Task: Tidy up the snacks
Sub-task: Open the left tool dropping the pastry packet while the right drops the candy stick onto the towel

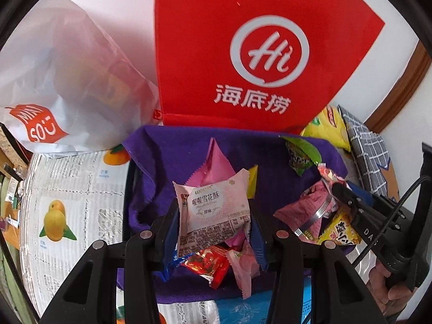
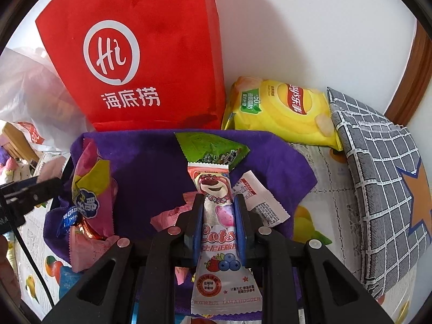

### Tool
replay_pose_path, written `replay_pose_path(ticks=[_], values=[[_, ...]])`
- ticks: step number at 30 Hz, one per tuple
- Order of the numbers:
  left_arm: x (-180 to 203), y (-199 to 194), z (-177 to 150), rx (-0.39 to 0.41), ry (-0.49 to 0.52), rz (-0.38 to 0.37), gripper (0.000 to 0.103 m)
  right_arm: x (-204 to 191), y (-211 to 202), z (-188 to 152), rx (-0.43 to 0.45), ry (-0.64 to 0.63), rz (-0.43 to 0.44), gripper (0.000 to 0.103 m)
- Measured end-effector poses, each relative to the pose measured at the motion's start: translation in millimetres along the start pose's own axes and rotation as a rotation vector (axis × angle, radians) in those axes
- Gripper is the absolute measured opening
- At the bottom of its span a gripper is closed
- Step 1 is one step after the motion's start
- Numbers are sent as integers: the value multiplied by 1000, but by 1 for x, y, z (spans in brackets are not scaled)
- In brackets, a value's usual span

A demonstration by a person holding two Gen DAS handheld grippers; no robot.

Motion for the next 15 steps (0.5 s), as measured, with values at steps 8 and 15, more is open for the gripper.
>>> replay_pose_path(ticks=[8,15], values=[[11,14,-4,-46,24,7,46,-3,0,0,4,-10,-7,23],[17,11,-5,-56,23,1,60,-8,-13,-1,24,-16,-23,39]])
Point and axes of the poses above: each gripper's, at about its wrist camera, not at the fingertips, and y roughly the way its jaws point, x to its right, z to its top, the point moved 1 cm from there along y, roughly the way its jaws point, and after that the axes turned 6 degrees about -x, right-handed, at the moved point
